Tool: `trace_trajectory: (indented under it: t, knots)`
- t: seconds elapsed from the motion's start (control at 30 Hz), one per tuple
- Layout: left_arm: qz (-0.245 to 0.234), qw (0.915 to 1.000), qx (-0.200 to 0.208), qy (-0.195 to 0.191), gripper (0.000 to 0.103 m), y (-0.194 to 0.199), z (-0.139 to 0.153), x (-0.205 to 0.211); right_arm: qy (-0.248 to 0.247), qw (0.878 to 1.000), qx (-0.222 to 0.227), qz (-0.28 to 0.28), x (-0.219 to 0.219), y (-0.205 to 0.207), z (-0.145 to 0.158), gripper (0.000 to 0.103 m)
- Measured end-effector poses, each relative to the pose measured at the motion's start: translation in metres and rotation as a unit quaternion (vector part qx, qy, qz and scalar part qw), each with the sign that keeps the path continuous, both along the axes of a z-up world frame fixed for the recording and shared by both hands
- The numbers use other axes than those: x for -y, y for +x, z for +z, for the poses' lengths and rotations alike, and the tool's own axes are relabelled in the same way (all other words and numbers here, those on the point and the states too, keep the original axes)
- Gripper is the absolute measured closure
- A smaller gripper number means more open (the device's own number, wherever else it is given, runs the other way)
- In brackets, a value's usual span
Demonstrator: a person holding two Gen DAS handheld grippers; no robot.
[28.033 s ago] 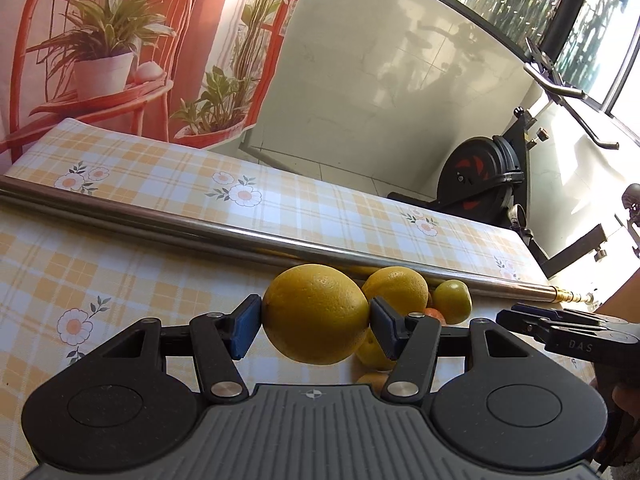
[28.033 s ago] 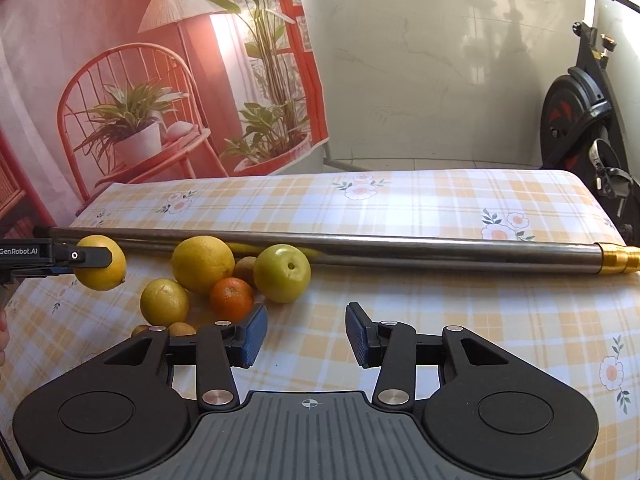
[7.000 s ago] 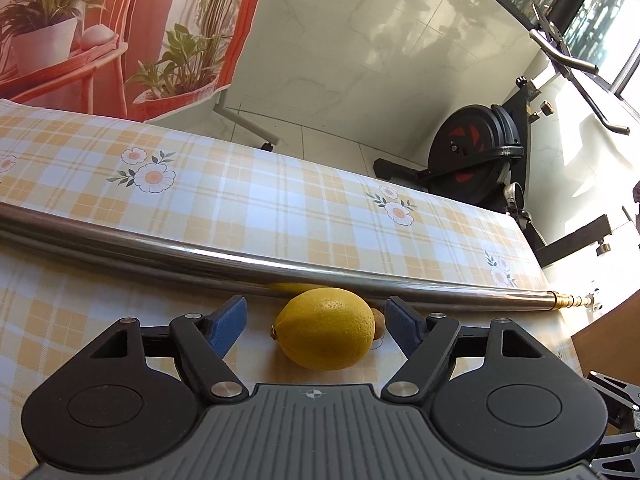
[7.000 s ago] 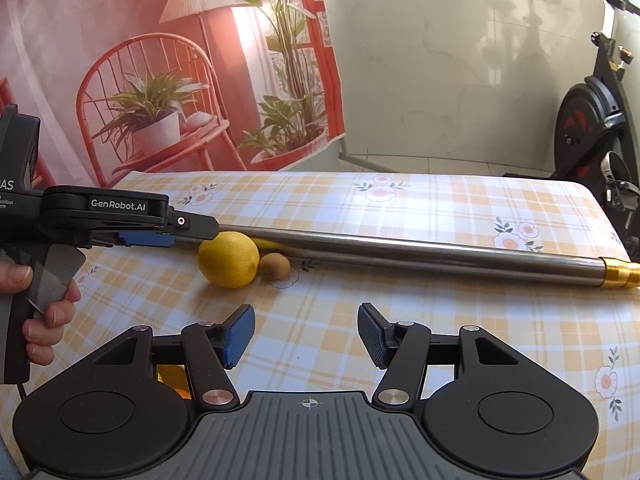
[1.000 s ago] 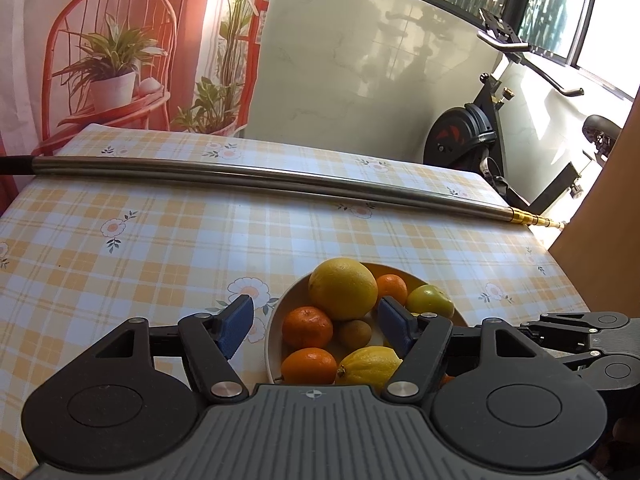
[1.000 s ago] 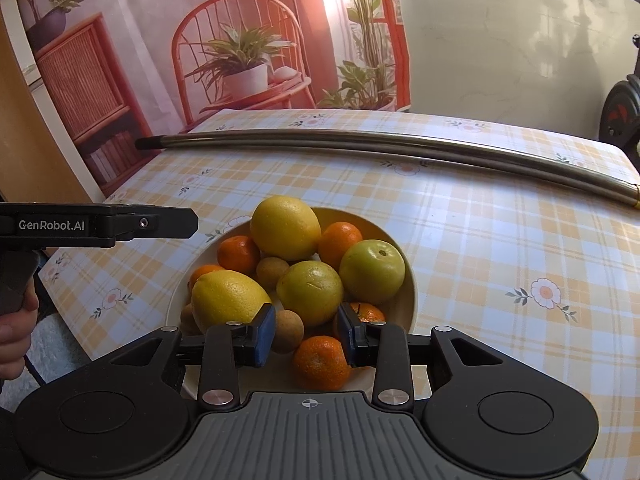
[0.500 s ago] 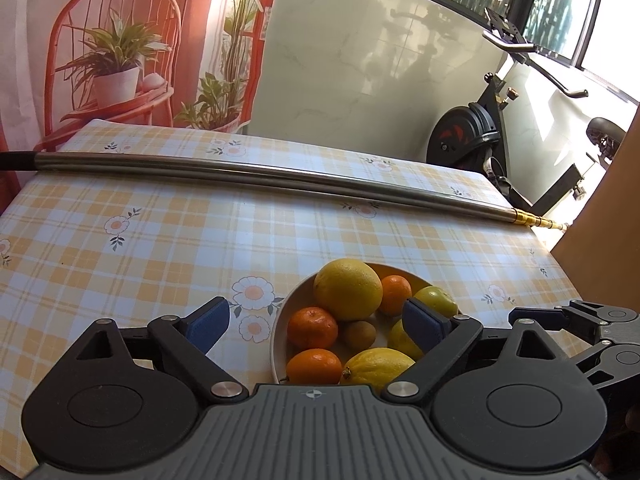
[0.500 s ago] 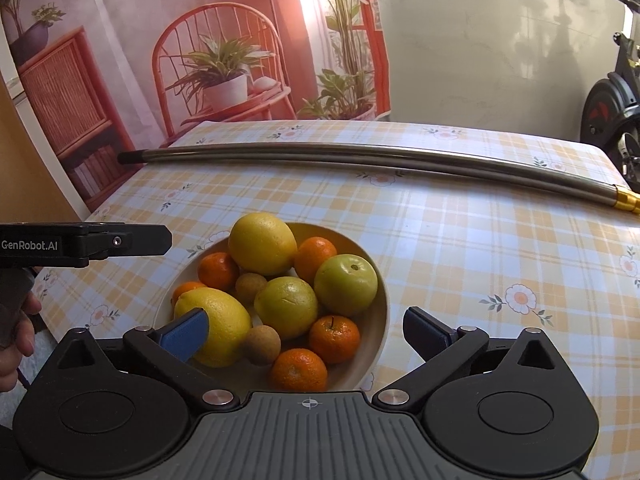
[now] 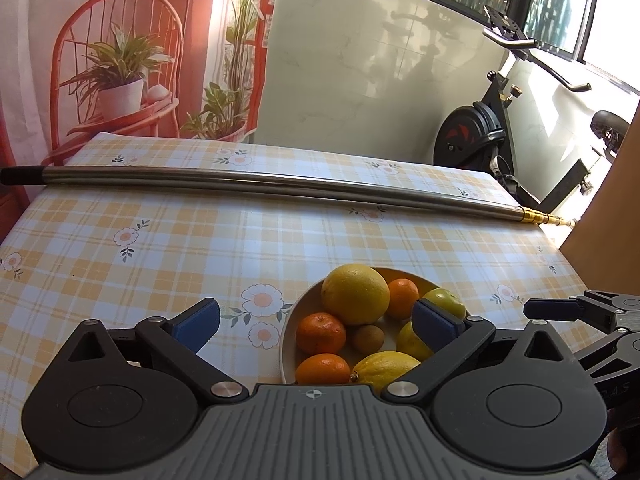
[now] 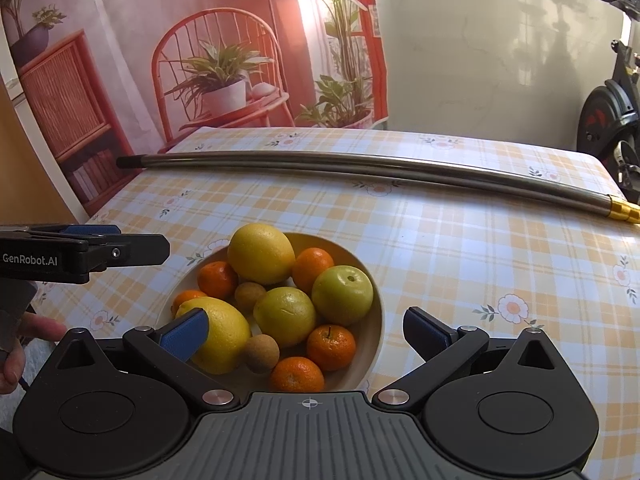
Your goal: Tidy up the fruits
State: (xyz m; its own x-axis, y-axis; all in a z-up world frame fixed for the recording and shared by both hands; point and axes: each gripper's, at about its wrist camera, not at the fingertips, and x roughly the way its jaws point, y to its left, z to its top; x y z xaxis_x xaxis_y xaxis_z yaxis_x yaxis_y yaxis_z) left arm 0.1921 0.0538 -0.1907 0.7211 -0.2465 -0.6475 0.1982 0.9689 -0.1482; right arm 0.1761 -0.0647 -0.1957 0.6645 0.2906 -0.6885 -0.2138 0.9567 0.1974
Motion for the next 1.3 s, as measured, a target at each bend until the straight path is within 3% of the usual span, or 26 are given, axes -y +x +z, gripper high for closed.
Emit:
trace_trajectory:
  t: [0.2, 0.33, 0.6, 0.8, 1.0, 1.3]
  knots:
    - [0.005, 1.0000, 0.004, 0.001, 0.000, 0.000, 0.008, -0.002, 0.002, 1.000, 0.003, -0.004, 0.002, -0.001, 0.005, 0.000]
    - [0.003, 0.9994, 0.030, 0.016, 0.000, -0.001, 0.032, -0.001, -0.002, 1.000, 0.018, -0.012, 0.007, -0.001, 0.022, 0.000]
    - [0.014, 0.9904, 0.131, 0.041, 0.000, -0.012, 0.111, 0.006, -0.014, 0.993, 0.101, -0.059, 0.024, 0.004, 0.104, 0.000]
    - [0.018, 0.9822, 0.181, 0.047, 0.000, -0.025, 0.153, 0.021, -0.017, 0.982, 0.165, -0.085, 0.031, 0.001, 0.159, 0.000]
    - [0.018, 0.9831, 0.180, 0.027, 0.000, -0.029, 0.170, 0.029, -0.017, 0.976, 0.195, -0.095, 0.036, -0.006, 0.187, 0.000]
    - [0.022, 0.9821, 0.185, 0.031, 0.000, -0.029, 0.174, 0.027, -0.012, 0.972, 0.210, -0.108, 0.040, -0.015, 0.199, 0.000]
